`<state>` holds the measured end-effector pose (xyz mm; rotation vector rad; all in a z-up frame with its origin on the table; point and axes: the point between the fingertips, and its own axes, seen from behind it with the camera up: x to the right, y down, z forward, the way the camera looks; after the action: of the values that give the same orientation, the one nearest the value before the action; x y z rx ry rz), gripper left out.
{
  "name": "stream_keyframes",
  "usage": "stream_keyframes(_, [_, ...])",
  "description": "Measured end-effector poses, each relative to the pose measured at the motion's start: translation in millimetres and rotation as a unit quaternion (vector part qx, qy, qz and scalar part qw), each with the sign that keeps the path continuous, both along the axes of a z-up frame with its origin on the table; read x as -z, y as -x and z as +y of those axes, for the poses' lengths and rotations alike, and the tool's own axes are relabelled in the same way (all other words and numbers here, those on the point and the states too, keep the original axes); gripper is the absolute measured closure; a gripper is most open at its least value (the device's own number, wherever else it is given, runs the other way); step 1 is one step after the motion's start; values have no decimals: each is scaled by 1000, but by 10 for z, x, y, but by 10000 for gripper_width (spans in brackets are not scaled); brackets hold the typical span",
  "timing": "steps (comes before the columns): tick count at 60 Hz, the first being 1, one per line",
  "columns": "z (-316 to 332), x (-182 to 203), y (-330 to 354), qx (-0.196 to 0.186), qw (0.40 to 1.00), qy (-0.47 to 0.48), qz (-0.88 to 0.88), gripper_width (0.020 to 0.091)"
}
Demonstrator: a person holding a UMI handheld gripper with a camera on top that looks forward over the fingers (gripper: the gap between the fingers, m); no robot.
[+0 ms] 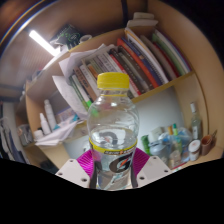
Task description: Pour water
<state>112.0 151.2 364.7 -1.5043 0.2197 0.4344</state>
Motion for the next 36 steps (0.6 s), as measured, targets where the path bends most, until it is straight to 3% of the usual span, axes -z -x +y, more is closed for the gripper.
stream_keyframes(5, [93,573,-546,51,998,30,-32,624])
stream_keyframes(11, [107,1555,-962,68,988,90,-106,619])
stream_keyframes(18, [25,2374,-926,35,981,109,-158,611])
stream_keyframes(24, [-41,2698,-777,0,980,129,-151,602])
stream_keyframes(36, [31,2966,-692,-15,971,109,-210,584])
